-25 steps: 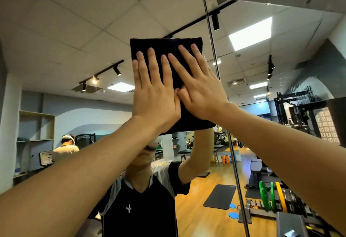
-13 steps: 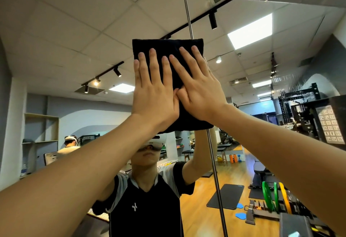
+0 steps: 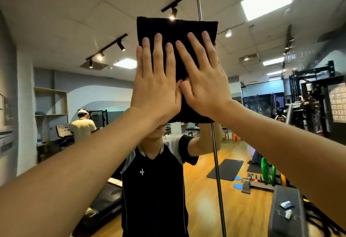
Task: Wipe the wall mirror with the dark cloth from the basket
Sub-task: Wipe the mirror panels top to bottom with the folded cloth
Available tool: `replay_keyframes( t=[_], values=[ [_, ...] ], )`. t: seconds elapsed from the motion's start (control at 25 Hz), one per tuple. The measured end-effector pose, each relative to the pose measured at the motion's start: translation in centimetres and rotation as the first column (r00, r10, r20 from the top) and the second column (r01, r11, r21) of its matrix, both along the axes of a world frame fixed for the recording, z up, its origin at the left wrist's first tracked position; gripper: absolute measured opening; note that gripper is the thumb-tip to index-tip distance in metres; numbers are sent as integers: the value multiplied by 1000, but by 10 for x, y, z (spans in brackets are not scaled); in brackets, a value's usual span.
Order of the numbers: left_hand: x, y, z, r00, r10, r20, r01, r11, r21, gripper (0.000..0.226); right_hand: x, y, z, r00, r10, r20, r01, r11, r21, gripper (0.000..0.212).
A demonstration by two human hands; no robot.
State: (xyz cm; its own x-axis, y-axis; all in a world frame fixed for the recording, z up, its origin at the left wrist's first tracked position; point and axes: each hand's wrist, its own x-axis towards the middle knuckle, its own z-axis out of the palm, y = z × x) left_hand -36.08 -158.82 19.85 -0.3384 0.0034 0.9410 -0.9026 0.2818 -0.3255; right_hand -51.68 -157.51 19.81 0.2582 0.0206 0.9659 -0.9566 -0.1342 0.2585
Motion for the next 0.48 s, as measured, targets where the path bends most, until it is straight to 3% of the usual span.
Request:
replay_keyframes(
  t=[0.48],
  values=[
    [19,-1,-57,998,-45,49,42,997,57,77,21,-2,-52,997,69,24,-69,998,1,70]
  ],
)
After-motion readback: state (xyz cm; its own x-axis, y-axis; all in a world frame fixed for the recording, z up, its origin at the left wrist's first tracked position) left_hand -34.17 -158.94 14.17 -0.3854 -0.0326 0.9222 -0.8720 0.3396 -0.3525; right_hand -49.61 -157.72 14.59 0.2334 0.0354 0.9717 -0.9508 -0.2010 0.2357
